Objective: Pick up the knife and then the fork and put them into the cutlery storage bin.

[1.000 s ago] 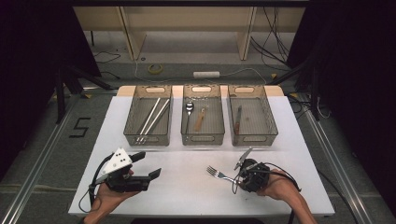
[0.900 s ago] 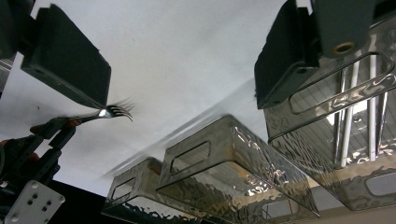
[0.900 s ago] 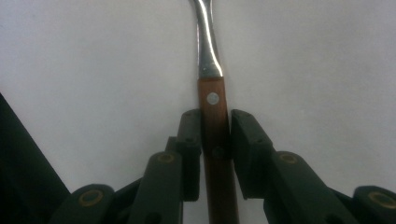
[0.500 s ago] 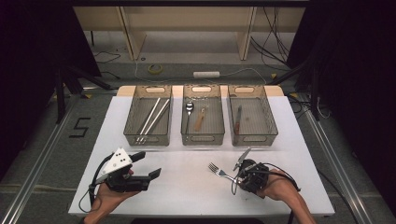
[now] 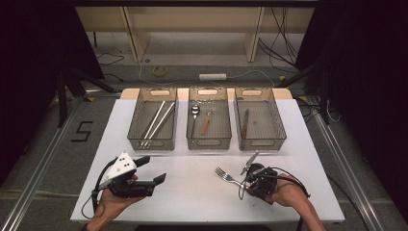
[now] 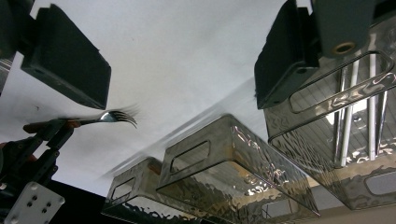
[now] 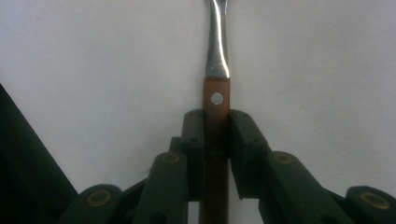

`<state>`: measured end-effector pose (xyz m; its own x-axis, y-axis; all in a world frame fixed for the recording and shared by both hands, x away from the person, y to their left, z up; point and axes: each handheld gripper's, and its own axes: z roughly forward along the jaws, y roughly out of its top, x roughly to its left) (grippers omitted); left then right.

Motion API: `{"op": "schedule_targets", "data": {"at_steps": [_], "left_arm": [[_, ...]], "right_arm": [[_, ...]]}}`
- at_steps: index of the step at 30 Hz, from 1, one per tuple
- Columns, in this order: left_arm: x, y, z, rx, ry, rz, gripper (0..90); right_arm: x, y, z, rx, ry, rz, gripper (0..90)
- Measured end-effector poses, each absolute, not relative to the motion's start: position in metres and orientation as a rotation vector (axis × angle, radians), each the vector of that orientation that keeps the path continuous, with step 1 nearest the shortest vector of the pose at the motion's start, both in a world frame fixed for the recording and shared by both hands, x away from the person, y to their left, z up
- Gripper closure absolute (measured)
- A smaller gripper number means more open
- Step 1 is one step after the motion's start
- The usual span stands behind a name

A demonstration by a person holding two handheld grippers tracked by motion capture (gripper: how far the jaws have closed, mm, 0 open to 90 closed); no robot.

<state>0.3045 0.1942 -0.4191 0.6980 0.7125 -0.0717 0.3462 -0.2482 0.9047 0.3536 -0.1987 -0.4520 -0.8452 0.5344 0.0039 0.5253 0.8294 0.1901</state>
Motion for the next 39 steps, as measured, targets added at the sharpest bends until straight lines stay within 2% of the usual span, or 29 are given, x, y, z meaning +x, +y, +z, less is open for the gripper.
{"op": "schedule_targets", "data": {"at_steps": [23,39], "left_arm": [[0.305,0.195,-0.419,1.838,0.835,0.432,17.5],[0.306,0.195,-0.420,1.838,0.845,0.434,16.7]], "right_arm": [[0.361,-0.216,-0.415,0.911,2.844,0.443,77.5],[0.384,-0.231,-0.394,0.977,2.780,0.560,77.5]]}}
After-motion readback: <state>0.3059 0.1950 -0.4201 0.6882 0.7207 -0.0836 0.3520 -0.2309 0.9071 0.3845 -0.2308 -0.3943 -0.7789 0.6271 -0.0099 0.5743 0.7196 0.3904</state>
